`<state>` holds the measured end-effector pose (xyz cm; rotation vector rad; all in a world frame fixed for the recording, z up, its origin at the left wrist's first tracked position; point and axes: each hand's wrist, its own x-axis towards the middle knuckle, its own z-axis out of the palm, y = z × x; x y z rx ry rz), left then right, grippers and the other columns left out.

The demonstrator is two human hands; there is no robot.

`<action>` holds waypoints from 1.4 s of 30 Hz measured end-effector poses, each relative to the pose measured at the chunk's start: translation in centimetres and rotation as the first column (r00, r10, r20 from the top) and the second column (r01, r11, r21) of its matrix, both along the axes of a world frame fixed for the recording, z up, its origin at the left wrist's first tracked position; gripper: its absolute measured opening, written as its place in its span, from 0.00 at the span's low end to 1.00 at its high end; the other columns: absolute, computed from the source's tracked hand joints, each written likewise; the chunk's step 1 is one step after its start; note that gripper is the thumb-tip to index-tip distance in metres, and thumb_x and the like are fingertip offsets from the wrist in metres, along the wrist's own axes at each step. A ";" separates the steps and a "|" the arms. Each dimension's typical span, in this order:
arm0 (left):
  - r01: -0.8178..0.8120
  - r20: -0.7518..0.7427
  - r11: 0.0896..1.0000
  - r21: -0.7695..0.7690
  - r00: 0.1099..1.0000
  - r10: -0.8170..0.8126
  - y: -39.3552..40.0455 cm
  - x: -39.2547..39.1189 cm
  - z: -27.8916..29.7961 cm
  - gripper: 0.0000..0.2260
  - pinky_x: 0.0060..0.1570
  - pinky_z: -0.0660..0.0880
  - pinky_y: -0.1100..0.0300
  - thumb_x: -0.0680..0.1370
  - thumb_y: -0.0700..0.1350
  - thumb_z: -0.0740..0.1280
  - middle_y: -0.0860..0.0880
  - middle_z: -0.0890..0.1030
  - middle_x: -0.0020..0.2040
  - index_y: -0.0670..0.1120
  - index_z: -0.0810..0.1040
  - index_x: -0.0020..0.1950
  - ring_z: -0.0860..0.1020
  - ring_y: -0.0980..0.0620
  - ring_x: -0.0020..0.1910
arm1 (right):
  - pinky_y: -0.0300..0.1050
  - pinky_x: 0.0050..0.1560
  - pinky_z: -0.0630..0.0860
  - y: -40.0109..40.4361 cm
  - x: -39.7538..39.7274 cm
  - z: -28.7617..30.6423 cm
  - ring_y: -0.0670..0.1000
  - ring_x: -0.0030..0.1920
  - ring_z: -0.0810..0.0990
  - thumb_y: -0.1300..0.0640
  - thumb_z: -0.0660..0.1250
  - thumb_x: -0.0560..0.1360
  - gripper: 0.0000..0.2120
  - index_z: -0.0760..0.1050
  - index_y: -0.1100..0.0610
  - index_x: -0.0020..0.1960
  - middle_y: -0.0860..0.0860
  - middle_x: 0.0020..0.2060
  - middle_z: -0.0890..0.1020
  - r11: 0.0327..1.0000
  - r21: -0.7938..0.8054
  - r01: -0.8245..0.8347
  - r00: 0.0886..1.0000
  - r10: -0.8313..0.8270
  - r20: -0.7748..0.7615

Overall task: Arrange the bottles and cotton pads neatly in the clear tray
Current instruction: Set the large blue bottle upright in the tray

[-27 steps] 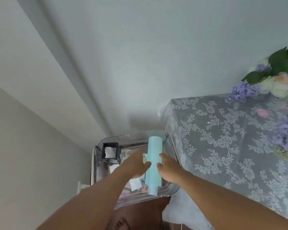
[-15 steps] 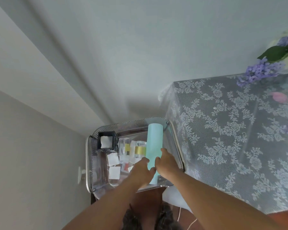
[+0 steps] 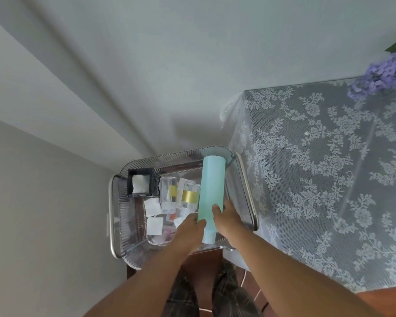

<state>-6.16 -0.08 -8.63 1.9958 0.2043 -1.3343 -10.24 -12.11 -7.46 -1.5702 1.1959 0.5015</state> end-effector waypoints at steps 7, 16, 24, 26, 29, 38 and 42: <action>-0.066 0.101 0.997 -0.039 0.992 0.070 1.4 0.5 3.2 0.15 0.41 0.73 0.63 0.79 0.53 0.66 0.56 0.80 0.55 0.51 0.78 0.65 0.79 0.59 0.51 | 0.49 0.56 0.79 -1.1 0.3 1.7 0.56 0.57 0.81 0.48 0.55 0.85 0.22 0.65 0.53 0.76 0.55 0.65 0.79 0.988 0.098 -0.118 0.993 0.119 -0.009; -0.130 0.387 0.979 -0.159 0.904 0.183 1.7 1.3 8.4 0.16 0.39 0.75 0.71 0.74 0.57 0.70 0.56 0.82 0.49 0.52 0.83 0.58 0.80 0.64 0.43 | 0.55 0.50 0.85 -1.7 -0.8 5.5 0.54 0.60 0.82 0.48 0.57 0.85 0.21 0.64 0.43 0.77 0.51 0.65 0.80 0.933 0.340 0.119 0.974 -0.175 0.141; 0.067 0.587 0.977 -0.203 0.807 0.067 -2.6 4.0 11.0 0.18 0.46 0.73 0.64 0.78 0.60 0.63 0.53 0.76 0.56 0.54 0.82 0.61 0.77 0.60 0.52 | 0.53 0.42 0.84 -3.0 1.1 8.0 0.59 0.49 0.84 0.44 0.57 0.85 0.22 0.74 0.59 0.69 0.63 0.57 0.83 0.748 0.508 0.428 0.862 -0.506 0.019; 0.046 0.558 0.974 -0.223 0.825 0.089 -3.9 5.1 11.3 0.16 0.50 0.75 0.56 0.79 0.61 0.62 0.49 0.77 0.55 0.55 0.83 0.57 0.77 0.53 0.53 | 0.54 0.45 0.85 -3.1 1.7 8.5 0.60 0.48 0.84 0.42 0.58 0.85 0.23 0.73 0.59 0.68 0.66 0.57 0.82 0.714 0.530 0.458 0.834 -0.551 0.020; 0.051 0.549 0.979 -0.197 0.833 0.067 -5.7 6.7 11.7 0.20 0.47 0.71 0.53 0.80 0.63 0.59 0.44 0.78 0.53 0.50 0.83 0.52 0.78 0.47 0.52 | 0.54 0.47 0.85 -3.3 2.4 8.8 0.60 0.49 0.84 0.40 0.58 0.84 0.24 0.74 0.59 0.67 0.68 0.57 0.82 0.680 0.550 0.485 0.799 -0.600 0.036; 0.123 0.544 0.927 -0.355 0.833 0.098 -8.2 8.1 11.2 0.19 0.57 0.73 0.56 0.82 0.58 0.58 0.53 0.81 0.55 0.51 0.83 0.61 0.77 0.57 0.58 | 0.57 0.63 0.78 -3.2 2.4 8.8 0.58 0.61 0.82 0.36 0.53 0.84 0.28 0.69 0.52 0.75 0.62 0.60 0.83 0.549 0.660 0.513 0.664 -0.741 0.100; -0.049 0.497 0.885 -0.464 0.813 0.305 -6.0 6.0 9.6 0.17 0.52 0.73 0.65 0.80 0.59 0.60 0.56 0.80 0.57 0.53 0.81 0.60 0.78 0.59 0.57 | 0.56 0.62 0.78 -0.9 1.4 7.3 0.54 0.62 0.83 0.37 0.52 0.84 0.21 0.76 0.48 0.64 0.56 0.62 0.84 0.555 0.676 0.486 0.625 -0.761 0.175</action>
